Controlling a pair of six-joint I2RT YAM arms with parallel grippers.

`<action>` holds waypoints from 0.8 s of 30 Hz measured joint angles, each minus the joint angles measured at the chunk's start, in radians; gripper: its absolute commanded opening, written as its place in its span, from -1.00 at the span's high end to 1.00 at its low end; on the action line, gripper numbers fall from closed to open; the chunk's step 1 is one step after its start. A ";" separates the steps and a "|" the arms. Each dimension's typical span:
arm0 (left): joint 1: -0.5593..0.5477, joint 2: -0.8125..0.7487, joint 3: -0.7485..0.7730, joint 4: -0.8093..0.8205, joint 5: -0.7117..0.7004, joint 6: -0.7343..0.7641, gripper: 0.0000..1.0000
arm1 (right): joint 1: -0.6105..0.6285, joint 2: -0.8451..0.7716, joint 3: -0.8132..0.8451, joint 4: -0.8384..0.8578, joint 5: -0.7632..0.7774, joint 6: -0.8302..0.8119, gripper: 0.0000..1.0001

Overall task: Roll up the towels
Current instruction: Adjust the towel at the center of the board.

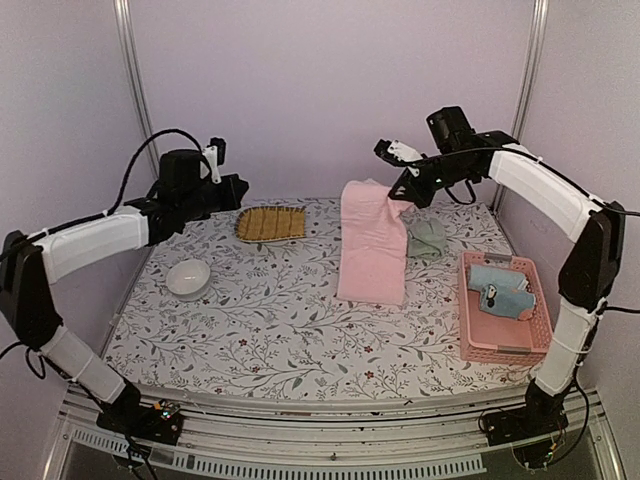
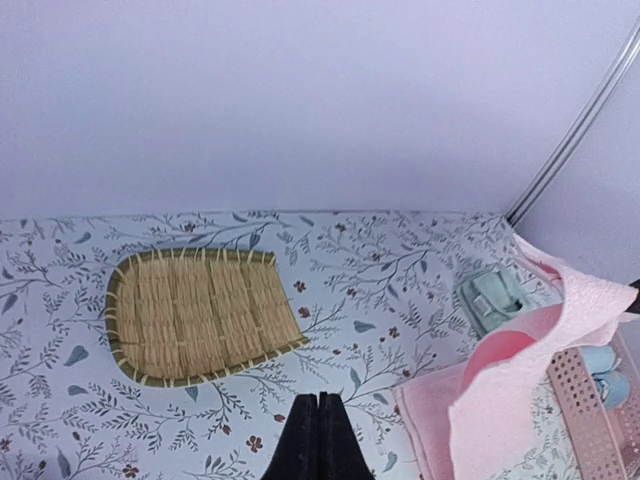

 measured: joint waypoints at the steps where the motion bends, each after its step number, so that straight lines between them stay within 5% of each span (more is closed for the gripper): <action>1: 0.001 -0.074 -0.038 0.018 -0.002 -0.008 1.00 | 0.002 -0.055 -0.046 0.018 -0.031 -0.022 0.88; 4: -0.020 -0.214 -0.157 0.052 0.014 -0.035 1.00 | 0.065 -0.232 -0.233 0.045 -0.093 -0.080 0.88; 8: -0.035 -0.241 -0.317 0.037 0.038 -0.078 1.00 | 0.319 -0.389 -0.455 0.021 -0.118 -0.163 0.82; 12: -0.035 -0.183 -0.366 -0.016 0.064 -0.095 1.00 | 0.486 -0.396 -0.600 -0.045 -0.158 -0.200 0.21; 15: -0.035 -0.135 -0.334 -0.029 0.093 -0.095 0.96 | 0.470 -0.396 -0.668 -0.093 -0.164 -0.214 0.11; 21: -0.051 0.000 -0.200 -0.037 0.179 -0.083 0.24 | 0.330 -0.403 -0.621 -0.080 -0.231 -0.187 0.10; 24: -0.086 0.060 -0.153 -0.061 0.215 -0.061 0.13 | 0.201 -0.376 -0.567 0.010 -0.228 -0.121 0.14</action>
